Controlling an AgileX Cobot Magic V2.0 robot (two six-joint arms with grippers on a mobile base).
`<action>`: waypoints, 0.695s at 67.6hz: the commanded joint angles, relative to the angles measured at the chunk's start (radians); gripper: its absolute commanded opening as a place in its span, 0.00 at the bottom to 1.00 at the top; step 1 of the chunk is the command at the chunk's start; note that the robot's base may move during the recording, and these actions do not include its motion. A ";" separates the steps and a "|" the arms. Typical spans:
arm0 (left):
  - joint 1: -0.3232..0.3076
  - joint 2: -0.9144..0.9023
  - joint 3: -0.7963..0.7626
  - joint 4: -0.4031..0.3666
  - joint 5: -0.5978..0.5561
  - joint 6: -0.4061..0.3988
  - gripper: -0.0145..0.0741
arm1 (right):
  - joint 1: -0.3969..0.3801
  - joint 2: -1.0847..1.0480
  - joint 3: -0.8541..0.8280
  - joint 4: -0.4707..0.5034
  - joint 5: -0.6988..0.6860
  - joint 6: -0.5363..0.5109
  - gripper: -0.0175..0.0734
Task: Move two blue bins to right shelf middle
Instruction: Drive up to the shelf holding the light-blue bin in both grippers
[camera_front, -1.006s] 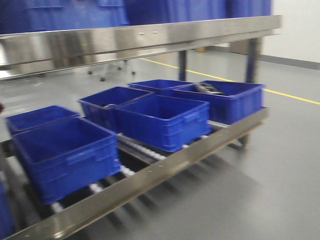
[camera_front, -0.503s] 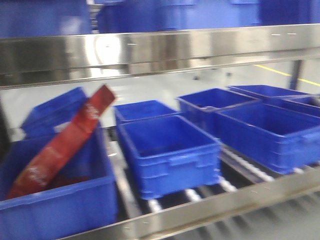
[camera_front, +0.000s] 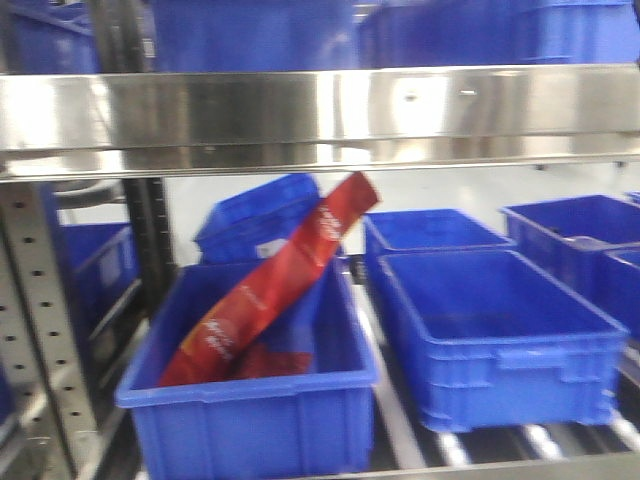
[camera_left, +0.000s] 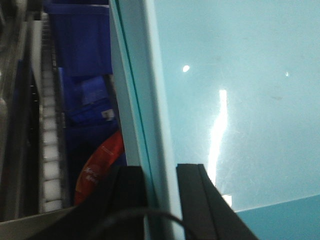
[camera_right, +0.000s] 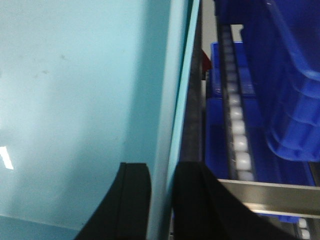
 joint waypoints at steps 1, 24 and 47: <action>-0.004 -0.018 -0.017 -0.023 -0.078 0.018 0.04 | 0.000 -0.023 -0.019 -0.011 -0.098 -0.011 0.02; -0.004 -0.018 -0.017 -0.023 -0.078 0.018 0.04 | 0.000 -0.023 -0.019 -0.011 -0.098 -0.011 0.02; -0.004 -0.018 -0.017 -0.023 -0.078 0.018 0.04 | 0.000 -0.023 -0.019 -0.011 -0.098 -0.011 0.02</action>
